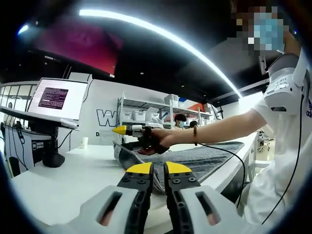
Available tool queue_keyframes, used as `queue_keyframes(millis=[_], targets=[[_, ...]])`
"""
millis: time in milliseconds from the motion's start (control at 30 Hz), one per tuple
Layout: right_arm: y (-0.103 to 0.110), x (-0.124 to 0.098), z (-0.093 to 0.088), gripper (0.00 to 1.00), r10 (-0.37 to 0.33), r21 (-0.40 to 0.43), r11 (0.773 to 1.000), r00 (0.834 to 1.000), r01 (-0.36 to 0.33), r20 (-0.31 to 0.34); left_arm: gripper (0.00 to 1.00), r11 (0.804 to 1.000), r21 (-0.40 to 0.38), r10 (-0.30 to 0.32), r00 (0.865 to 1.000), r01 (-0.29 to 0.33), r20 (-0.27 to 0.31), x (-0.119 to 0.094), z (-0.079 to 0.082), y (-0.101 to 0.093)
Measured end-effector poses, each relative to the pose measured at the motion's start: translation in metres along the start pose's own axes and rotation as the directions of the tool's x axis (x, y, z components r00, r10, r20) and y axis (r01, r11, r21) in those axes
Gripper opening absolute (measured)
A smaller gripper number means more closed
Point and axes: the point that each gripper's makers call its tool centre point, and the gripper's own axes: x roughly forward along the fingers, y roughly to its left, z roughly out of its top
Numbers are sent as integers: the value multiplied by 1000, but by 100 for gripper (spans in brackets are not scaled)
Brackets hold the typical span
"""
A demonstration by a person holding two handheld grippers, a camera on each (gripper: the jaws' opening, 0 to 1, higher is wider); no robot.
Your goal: Open the folded towel by lifting each exposed corner and separating the folded layers until the towel lies flat within the target outline without major curled edges
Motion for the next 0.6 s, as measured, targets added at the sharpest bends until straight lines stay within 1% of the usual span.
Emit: queue_keyframes(millis=[33, 67, 167, 267, 300, 367, 433, 467, 533, 600], targets=[[5, 0, -1, 45, 21, -3, 1000, 1000, -21, 8, 8, 1000, 1, 0, 1000, 0, -6, 1, -1, 0], [4, 3, 1, 46, 18, -1, 1000, 1000, -18, 10, 8, 1000, 0, 0, 1000, 0, -11, 1, -3, 0], [-2, 9, -1, 44, 9, -8, 1000, 1000, -9, -23, 8, 1000, 0, 3, 1000, -3, -16, 1, -4, 1], [5, 6, -6, 44, 23, -13, 1000, 1000, -23, -16, 8, 1000, -2, 3, 1000, -3, -7, 0, -2, 1], [5, 5, -7, 44, 20, -14, 1000, 1000, -21, -23, 8, 1000, -4, 4, 1000, -4, -5, 0, -2, 2], [1, 7, -5, 43, 13, -29, 999, 1000, -14, -28, 8, 1000, -4, 5, 1000, -5, -8, 0, -2, 2], [4, 2, -11, 44, 9, -39, 999, 999, -11, -37, 8, 1000, -5, 7, 1000, -7, -15, 0, -4, 2], [0, 5, -7, 44, 8, -41, 999, 999, -10, -39, 8, 1000, -5, 7, 1000, -7, -16, 0, -4, 2], [-1, 6, -6, 44, 5, -50, 999, 999, -7, -39, 8, 1000, -8, 8, 1000, -8, -18, 1, -5, 3], [-3, 7, -5, 44, 4, -73, 997, 999, -8, -53, 8, 1000, -1, 6, 1000, -6, -24, 2, -5, 2]])
